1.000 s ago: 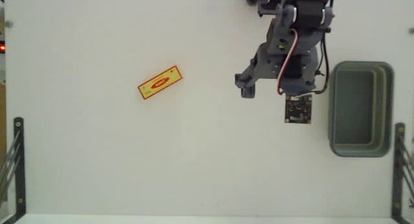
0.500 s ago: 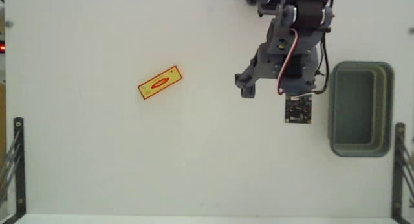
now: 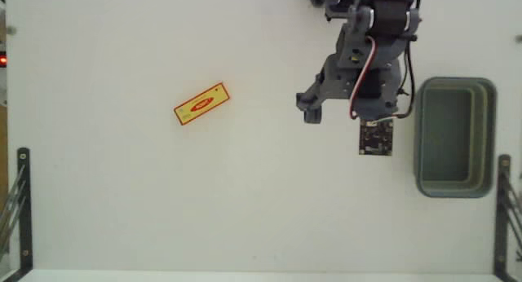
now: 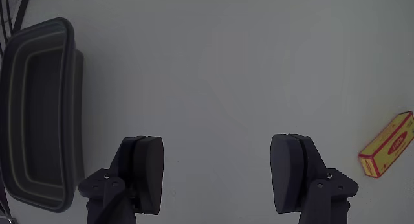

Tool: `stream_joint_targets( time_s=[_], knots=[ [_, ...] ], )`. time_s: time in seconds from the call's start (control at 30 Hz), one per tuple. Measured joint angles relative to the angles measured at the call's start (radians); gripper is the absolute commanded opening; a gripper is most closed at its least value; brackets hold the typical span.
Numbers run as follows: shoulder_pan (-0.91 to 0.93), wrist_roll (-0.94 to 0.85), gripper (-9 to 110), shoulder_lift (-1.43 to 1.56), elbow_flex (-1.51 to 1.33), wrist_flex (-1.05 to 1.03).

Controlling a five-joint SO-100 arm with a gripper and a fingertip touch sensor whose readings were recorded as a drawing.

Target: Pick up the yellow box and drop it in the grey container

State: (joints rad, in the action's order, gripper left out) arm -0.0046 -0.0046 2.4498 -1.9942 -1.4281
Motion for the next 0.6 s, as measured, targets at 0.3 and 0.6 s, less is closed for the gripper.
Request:
stream_joint_targets(
  time_s=[0.3, 0.6],
  knots=[
    [0.041, 0.0, 110, 0.0, 0.0, 0.0],
    [0.107, 0.0, 110, 0.0, 0.0, 0.0]
  ],
)
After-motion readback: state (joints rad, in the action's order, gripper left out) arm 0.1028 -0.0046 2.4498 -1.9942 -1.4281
